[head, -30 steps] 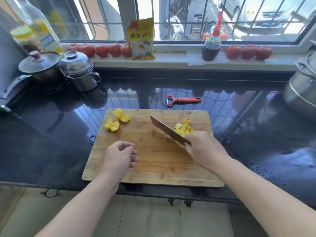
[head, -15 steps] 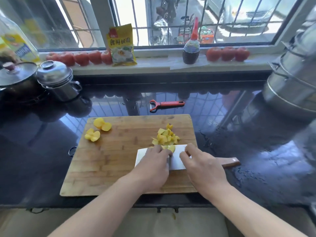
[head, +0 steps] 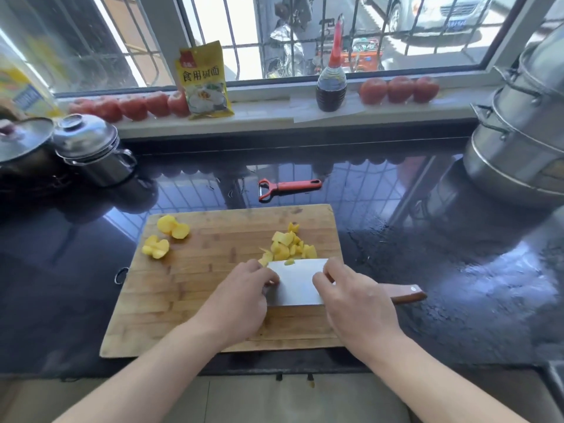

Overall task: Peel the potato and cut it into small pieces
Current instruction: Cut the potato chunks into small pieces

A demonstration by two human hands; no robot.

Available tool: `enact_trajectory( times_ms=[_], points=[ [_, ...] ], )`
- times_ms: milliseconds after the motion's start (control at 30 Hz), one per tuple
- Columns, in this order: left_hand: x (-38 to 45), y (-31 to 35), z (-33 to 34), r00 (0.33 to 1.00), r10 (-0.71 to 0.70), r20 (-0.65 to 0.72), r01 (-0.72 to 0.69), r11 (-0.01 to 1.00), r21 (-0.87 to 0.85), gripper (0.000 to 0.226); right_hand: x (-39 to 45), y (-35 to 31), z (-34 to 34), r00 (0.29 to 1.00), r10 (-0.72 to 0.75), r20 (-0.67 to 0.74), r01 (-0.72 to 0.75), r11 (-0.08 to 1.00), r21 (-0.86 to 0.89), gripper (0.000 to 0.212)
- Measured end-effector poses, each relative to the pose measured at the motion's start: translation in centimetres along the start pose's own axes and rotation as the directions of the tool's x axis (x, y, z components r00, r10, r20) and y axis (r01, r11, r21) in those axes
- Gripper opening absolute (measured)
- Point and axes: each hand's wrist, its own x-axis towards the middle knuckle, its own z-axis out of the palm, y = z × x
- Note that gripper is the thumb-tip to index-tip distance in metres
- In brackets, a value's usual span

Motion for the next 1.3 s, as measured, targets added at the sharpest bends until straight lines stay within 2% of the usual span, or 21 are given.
enact_trajectory(
  times_ms=[167,333,467,533,600,767,833,933,1000,1100,1167,1233,1300],
  points=[
    [0.8,-0.2,0.2,0.996,0.064,-0.058,-0.060,0.996,0.059,0.044,0.1,0.2,-0.2,0.997,-0.017,-0.073,0.017,1.000,-0.003,0.029],
    [3.1,0.3,-0.3,0.997,0.073,-0.008,-0.073,0.995,0.063,0.049,0.6,0.2,0.0,0.999,-0.001,-0.052,0.000,1.000,-0.016,0.031],
    [2.4,1.4,0.5,0.968,0.167,-0.187,-0.158,0.986,0.062,0.046,1.1,0.2,-0.2,0.996,0.020,-0.081,-0.022,1.000,-0.020,0.029],
    [2.2,1.8,0.9,0.969,0.203,-0.139,-0.196,0.979,0.063,0.040,1.0,0.3,-0.2,0.998,0.011,-0.066,-0.014,0.999,-0.035,0.029],
    [2.9,1.7,1.2,0.987,0.152,-0.059,-0.148,0.987,0.068,0.040,0.6,0.3,-0.2,0.999,-0.019,-0.047,0.016,0.998,-0.061,0.029],
    [5.3,1.9,1.0,0.999,0.033,0.029,-0.038,0.983,0.179,0.043,0.2,0.2,-1.3,0.998,-0.052,-0.025,0.050,0.998,-0.042,0.033],
    [5.8,1.8,0.2,1.000,0.011,-0.007,-0.011,0.994,0.109,0.045,-0.2,-0.1,-1.8,0.999,-0.026,0.037,0.027,1.000,-0.013,0.038],
    [4.9,0.6,-3.2,0.974,-0.115,-0.194,0.076,0.977,-0.200,0.042,-1.2,-0.7,-3.3,0.980,0.086,0.182,-0.108,0.987,0.119,0.042],
    [2.8,-1.2,-5.8,0.931,-0.220,-0.290,0.136,0.949,-0.284,0.031,-1.3,-1.5,-4.3,0.957,0.135,0.257,-0.195,0.954,0.226,0.031],
    [-0.5,-5.1,-7.6,0.855,-0.341,-0.391,0.264,0.935,-0.237,0.031,0.1,-3.3,-4.7,0.899,0.237,0.369,-0.363,0.874,0.324,0.014],
    [-2.4,-8.7,-7.9,0.821,-0.398,-0.409,0.328,0.916,-0.233,0.022,2.2,-5.3,-4.8,0.854,0.300,0.425,-0.479,0.771,0.419,0.015],
    [-3.7,-12.1,-8.0,0.818,-0.428,-0.384,0.366,0.903,-0.225,0.017,4.4,-7.3,-4.4,0.791,0.361,0.493,-0.589,0.666,0.458,0.013],
    [-3.8,-15.2,-8.2,0.827,-0.411,-0.384,0.370,0.912,-0.177,0.021,6.4,-8.9,-3.4,0.732,0.414,0.542,-0.680,0.496,0.540,0.014]
  ],
)
